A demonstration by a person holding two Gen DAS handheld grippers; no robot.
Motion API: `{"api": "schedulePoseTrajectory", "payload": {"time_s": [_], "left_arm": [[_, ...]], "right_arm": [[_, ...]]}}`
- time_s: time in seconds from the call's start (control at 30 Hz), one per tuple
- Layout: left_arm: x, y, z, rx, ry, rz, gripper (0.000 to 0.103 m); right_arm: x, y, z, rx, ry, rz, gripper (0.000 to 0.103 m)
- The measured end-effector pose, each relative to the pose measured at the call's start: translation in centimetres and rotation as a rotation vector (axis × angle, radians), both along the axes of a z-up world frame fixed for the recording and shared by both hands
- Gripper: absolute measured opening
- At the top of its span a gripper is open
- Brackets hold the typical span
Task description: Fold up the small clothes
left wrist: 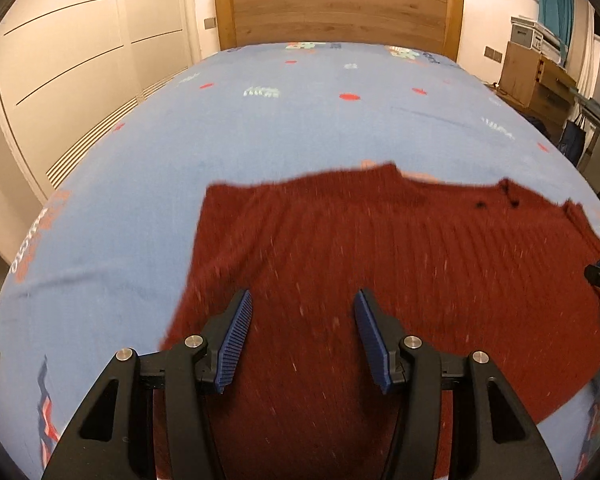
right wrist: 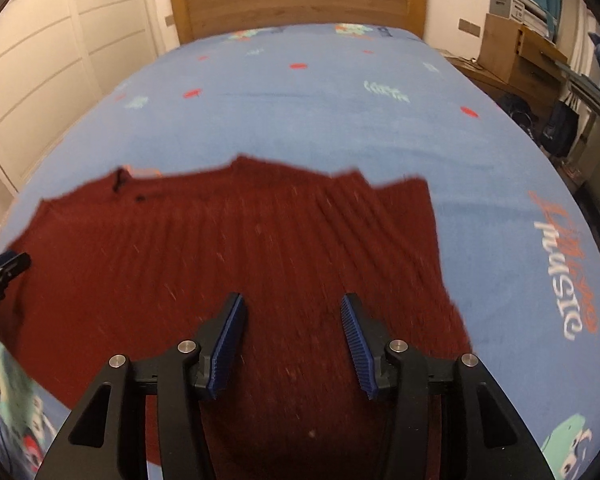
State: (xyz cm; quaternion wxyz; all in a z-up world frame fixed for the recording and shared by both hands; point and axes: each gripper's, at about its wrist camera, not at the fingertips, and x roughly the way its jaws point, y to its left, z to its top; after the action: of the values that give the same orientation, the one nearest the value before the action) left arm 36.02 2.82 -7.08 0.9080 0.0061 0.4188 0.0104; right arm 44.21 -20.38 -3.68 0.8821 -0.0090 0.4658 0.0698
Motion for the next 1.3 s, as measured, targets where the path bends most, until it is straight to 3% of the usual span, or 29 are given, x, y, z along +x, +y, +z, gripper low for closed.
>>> {"api": "schedulePoseTrajectory", "payload": {"time_s": [0.57, 1.3], "left_arm": [[-1.1, -1.3, -2.0, 0.068, -0.061, 0.016, 0.059], [-2.2, -1.3, -2.3, 0.053, -0.034, 0.027, 0.064]], "right_arm": [[-0.7, -0.4, -2.1, 0.000, -0.062, -0.008, 0.063], [-1.8, -0.9, -2.0, 0.021, -0.056, -0.016, 0.063]]}}
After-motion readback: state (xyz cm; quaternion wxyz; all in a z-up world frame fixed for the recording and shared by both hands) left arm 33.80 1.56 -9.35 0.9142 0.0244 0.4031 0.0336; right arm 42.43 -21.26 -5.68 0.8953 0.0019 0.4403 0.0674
